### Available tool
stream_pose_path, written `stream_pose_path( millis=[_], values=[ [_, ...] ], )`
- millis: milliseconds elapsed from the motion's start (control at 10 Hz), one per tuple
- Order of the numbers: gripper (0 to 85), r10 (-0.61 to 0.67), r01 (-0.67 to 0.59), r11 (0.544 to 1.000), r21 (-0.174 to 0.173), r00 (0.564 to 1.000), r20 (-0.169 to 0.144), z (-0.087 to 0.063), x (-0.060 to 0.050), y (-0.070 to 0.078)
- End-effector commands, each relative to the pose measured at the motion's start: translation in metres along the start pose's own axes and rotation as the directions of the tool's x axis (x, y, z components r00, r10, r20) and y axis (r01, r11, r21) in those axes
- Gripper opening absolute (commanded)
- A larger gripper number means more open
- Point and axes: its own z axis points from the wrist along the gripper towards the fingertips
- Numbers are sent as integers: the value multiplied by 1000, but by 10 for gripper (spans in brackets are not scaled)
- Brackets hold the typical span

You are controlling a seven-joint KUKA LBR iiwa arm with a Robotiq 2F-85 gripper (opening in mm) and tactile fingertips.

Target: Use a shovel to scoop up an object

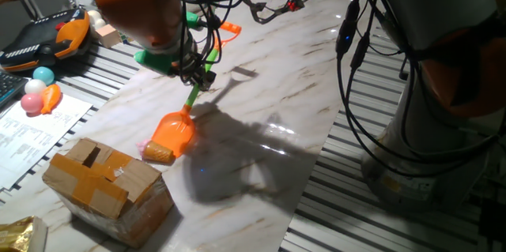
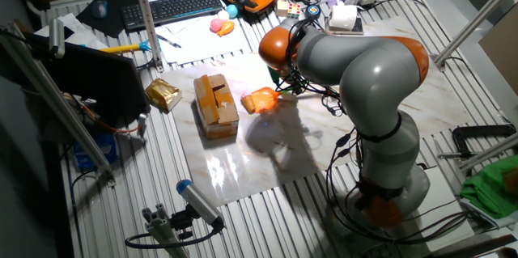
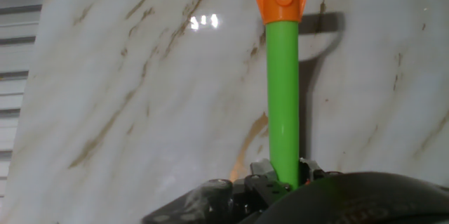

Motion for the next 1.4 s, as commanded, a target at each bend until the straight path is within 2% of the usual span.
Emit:
stream_pose_path(
  millis=[0,700,800,1100,1300],
  values=[
    [7,4,-4,1000,2,1000,-3,0,4,0],
    [7,58,-58,997,46,998,-9,-9,26,-13],
    [7,62,-61,997,47,998,-21,-10,28,-14],
    [7,69,-68,997,47,997,-32,-13,38,-17],
    [7,77,-76,996,47,996,-38,-14,48,-19]
  ],
)
